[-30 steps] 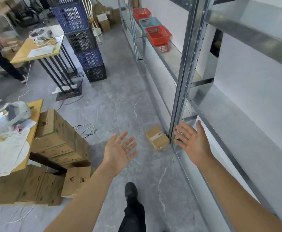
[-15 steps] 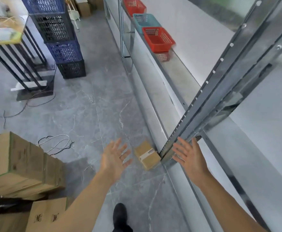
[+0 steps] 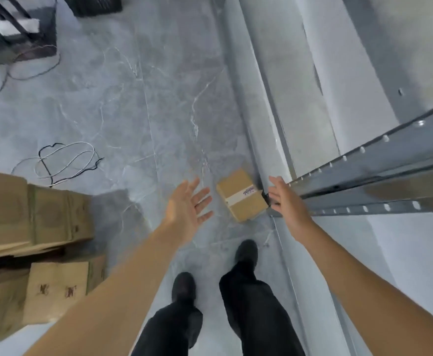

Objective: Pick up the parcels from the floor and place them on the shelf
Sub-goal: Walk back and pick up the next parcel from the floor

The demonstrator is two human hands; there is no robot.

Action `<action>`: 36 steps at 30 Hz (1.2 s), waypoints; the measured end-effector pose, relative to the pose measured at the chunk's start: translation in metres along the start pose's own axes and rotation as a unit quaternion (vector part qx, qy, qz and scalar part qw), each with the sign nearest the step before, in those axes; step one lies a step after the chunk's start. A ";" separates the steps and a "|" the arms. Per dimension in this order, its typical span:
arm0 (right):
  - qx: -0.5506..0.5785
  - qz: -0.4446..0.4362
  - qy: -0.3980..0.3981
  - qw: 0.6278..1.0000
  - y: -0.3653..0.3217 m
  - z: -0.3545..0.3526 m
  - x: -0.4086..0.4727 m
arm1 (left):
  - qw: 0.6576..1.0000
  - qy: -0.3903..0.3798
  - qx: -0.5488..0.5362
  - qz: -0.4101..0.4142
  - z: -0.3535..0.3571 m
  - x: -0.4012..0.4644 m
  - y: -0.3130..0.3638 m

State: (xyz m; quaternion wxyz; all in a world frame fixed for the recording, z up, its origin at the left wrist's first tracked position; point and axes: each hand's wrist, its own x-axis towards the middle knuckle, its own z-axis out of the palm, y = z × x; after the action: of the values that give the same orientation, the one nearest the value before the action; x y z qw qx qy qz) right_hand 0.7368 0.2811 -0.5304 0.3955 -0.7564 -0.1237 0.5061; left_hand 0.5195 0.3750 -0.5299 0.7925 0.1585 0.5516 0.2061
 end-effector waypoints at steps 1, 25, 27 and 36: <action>-0.006 0.010 0.002 1.000 0.012 0.004 0.028 | 1.000 0.018 -0.003 0.000 -0.002 0.025 -0.008; -0.237 0.158 -0.011 0.959 0.245 0.021 0.392 | 0.981 0.115 0.027 -0.156 -0.028 0.388 -0.199; -0.245 0.162 -0.016 0.956 0.249 0.016 0.406 | 0.978 0.117 0.040 -0.168 -0.017 0.401 -0.207; -0.243 0.190 -0.071 0.948 0.288 0.025 0.436 | 0.974 0.124 0.076 -0.176 -0.024 0.433 -0.236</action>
State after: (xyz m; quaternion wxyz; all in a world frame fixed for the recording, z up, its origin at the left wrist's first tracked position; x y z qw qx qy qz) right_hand 0.8530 0.3598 -1.0339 0.0861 -0.8013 -0.1243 0.5788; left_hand 0.6652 0.3890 -1.0012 0.7274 0.0921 0.6789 0.0392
